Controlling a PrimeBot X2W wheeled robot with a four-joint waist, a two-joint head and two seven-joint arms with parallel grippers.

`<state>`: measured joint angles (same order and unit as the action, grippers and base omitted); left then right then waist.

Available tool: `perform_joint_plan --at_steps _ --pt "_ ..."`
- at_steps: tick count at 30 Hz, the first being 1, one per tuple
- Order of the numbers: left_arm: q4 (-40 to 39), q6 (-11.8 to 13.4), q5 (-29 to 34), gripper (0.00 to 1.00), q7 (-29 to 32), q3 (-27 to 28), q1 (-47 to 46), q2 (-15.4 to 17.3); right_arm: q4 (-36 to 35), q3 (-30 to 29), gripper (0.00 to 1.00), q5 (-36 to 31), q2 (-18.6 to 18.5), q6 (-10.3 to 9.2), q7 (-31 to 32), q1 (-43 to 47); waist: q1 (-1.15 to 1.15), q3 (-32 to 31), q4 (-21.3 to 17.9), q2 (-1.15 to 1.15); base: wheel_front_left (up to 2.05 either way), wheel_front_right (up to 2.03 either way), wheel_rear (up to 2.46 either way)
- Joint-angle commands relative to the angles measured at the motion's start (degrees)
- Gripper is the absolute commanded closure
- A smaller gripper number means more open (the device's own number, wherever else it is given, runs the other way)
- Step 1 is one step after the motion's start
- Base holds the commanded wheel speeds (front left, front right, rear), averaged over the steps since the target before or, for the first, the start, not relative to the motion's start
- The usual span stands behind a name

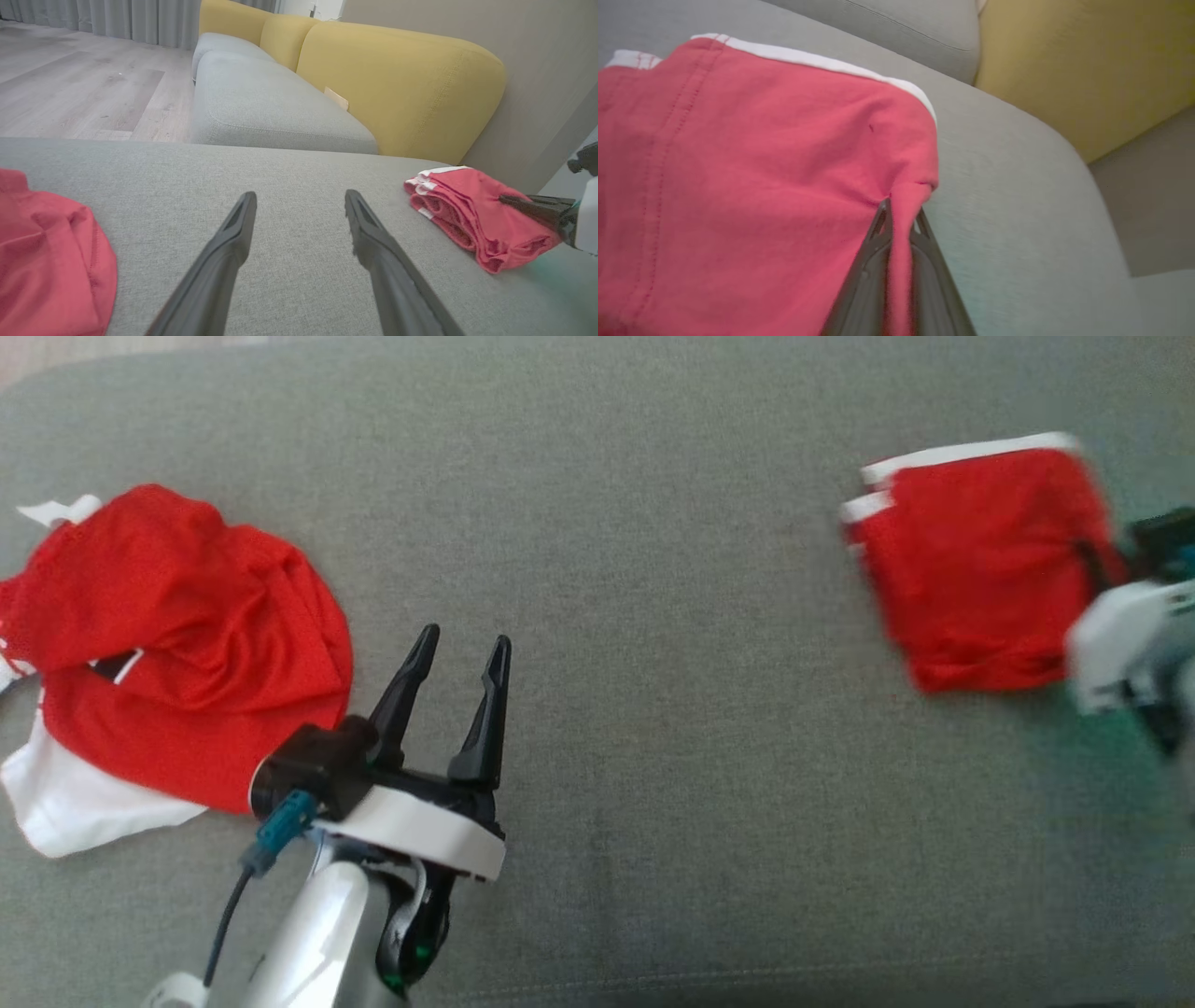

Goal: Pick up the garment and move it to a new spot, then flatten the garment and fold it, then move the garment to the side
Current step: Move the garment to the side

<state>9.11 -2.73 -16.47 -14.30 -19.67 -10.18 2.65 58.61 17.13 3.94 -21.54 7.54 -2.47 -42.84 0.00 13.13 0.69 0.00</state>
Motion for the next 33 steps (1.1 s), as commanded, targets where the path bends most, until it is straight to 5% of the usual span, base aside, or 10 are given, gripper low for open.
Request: perform_joint_plan --at_steps 1,5,8,28,29,30,33 --pt "-2.3 0.0 -0.2 0.0 -0.7 1.5 -3.1 0.2 -1.7 1.2 1.0 -0.2 -4.3 -0.05 0.0 -1.8 0.0 1.5 -0.4 0.0 0.0 0.0 0.0" --pt "-2.3 -0.6 0.1 0.0 -0.7 1.7 -4.4 0.2 -1.3 0.6 1.0 0.4 -13.1 -0.05 0.0 -4.0 0.0 4.3 0.1 0.0 0.0 0.0 0.0" --pt "-2.2 -0.8 0.0 0.0 -0.7 1.9 -5.2 0.2 -0.5 -0.9 1.0 -0.2 -15.6 -0.05 0.4 -5.2 0.0 5.6 0.8 0.0 0.0 0.0 0.0" --pt "-1.7 -1.1 0.2 0.0 -0.7 2.9 -5.7 0.2 1.1 -11.9 1.0 -7.3 -15.4 -0.05 1.1 -5.8 0.0 6.5 1.0 0.0 0.0 0.0 0.0" --pt "-1.6 -1.1 0.2 0.0 -0.7 2.8 -5.7 0.2 0.9 -12.6 0.07 -7.7 -15.1 -0.05 1.0 -5.7 0.0 6.3 0.9 0.0 0.0 0.0 0.0" --pt "-1.6 -1.1 0.2 0.0 -0.7 2.8 -5.7 0.2 0.7 -13.6 0.0 -7.8 -14.6 -0.05 1.0 -5.6 0.0 6.1 0.9 0.0 0.0 0.0 0.0" --pt "-1.2 -1.2 0.2 0.0 -0.7 2.8 -5.4 0.2 0.0 -15.7 0.0 -8.8 -13.4 -0.05 0.9 -4.9 0.0 5.0 0.9 0.0 0.0 0.0 0.0"
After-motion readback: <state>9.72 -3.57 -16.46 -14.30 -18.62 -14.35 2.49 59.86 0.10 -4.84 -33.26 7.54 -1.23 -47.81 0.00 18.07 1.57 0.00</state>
